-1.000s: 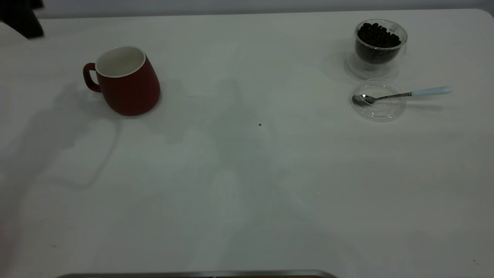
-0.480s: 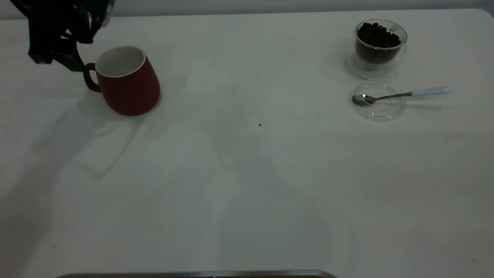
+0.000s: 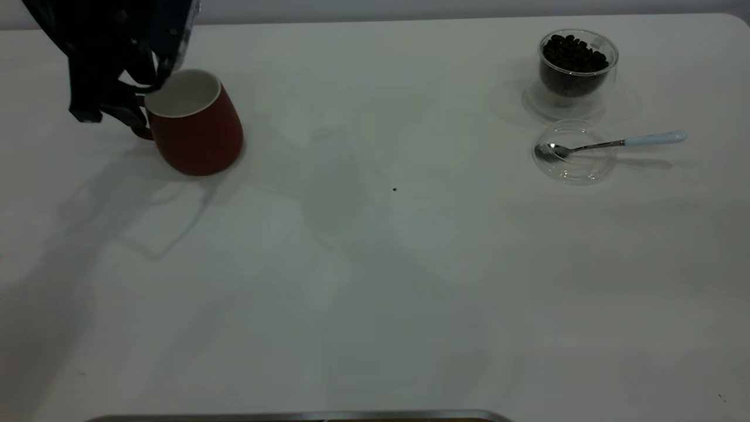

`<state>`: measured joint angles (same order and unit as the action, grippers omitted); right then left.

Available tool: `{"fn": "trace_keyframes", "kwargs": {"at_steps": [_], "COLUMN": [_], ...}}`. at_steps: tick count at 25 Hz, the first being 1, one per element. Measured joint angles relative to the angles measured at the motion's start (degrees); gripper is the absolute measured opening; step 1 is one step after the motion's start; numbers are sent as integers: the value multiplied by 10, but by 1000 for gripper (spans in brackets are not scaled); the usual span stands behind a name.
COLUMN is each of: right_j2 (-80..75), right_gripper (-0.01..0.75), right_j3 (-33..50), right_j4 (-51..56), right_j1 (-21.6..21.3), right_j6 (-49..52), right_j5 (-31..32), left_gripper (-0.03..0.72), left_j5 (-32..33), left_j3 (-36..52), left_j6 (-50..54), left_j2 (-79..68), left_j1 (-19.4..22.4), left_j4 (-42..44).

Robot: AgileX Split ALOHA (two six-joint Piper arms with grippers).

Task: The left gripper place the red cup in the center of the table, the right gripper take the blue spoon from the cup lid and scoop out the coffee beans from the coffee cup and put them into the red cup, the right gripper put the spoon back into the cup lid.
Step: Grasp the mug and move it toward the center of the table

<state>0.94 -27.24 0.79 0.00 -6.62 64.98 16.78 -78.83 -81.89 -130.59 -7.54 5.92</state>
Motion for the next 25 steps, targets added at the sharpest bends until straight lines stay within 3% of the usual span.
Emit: {"fn": "trace_keyframes", "kwargs": {"at_steps": [7, 16, 25], "right_j2": [0, 0, 0], "right_gripper": [441, 441, 441], "right_j3": [0, 0, 0], "right_j4": [0, 0, 0], "right_j1": [0, 0, 0], "right_j6": [0, 0, 0], "right_j5": [0, 0, 0], "left_gripper": [587, 587, 587], "left_j5": [-20, -48, -64], "left_j3": [-2, -2, -2], "left_j6": [9, 130, 189], "left_j2": [-18, -20, -11], "left_j1": [-55, -148, -203], "left_j4": [0, -2, -2]}}
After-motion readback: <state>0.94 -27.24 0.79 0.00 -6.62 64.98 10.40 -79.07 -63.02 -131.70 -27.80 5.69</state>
